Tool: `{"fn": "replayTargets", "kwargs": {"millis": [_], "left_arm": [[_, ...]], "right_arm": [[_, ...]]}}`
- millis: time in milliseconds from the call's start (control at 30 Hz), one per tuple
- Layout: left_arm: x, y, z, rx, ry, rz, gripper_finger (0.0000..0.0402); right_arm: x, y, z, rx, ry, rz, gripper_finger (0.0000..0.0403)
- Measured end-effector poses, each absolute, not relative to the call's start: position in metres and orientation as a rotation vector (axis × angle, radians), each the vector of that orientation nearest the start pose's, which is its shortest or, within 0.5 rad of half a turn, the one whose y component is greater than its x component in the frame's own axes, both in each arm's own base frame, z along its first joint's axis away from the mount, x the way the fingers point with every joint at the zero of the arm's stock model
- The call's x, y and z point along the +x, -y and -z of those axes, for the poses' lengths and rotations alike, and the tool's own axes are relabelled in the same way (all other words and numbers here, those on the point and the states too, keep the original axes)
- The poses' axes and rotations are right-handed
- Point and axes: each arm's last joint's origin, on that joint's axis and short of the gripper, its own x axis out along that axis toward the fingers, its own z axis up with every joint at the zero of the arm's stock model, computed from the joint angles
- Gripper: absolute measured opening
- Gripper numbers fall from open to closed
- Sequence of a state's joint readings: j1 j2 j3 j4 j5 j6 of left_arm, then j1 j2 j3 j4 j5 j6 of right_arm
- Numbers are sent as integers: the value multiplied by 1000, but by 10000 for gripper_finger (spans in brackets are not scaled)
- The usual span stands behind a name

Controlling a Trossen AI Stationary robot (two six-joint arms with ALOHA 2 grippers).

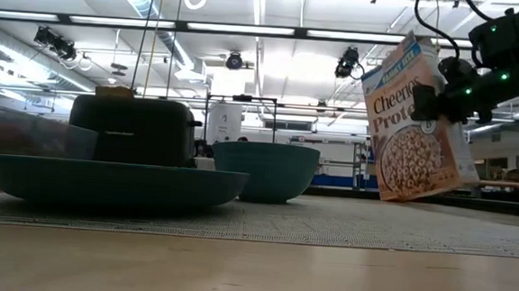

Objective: Arrange a breakfast setting
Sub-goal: Pour the cereal in the green bowl

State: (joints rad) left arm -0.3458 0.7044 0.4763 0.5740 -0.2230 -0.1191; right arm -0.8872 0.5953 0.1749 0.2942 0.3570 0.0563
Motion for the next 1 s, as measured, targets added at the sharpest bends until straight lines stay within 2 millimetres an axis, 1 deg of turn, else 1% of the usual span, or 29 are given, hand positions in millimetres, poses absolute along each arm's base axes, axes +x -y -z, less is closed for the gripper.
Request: {"fn": "replayTargets", "kwargs": {"millis": [67, 133, 233, 400, 500, 567, 700, 867, 1000], "left_arm": [[154, 49, -310, -214, 325, 141, 314], [154, 49, -310, -214, 325, 141, 314], [154, 49, -310, -195, 326, 137, 314], [154, 49, -310, -194, 328, 138, 314], [154, 49, -310, -221, 328, 142, 314], [154, 49, -311, -246, 330, 146, 314], [154, 49, -311, -328, 331, 160, 314], [153, 48, -314, -326, 363, 162, 314], [151, 47, -317, -333, 402, 163, 314]], "right_arm": [[83, 118, -194, 97, -105, 1233, 214], [84, 118, -197, 130, -119, 1232, 232], [84, 118, -204, 164, -185, 1230, 265], [83, 117, -220, 245, -279, 1230, 323], [81, 114, -233, 279, -348, 1219, 344], [79, 111, -241, 301, -391, 1212, 350], [75, 105, -259, 333, -462, 1193, 350], [68, 95, -278, 405, -519, 1182, 348], [63, 88, -288, 442, -568, 1147, 348]]}}
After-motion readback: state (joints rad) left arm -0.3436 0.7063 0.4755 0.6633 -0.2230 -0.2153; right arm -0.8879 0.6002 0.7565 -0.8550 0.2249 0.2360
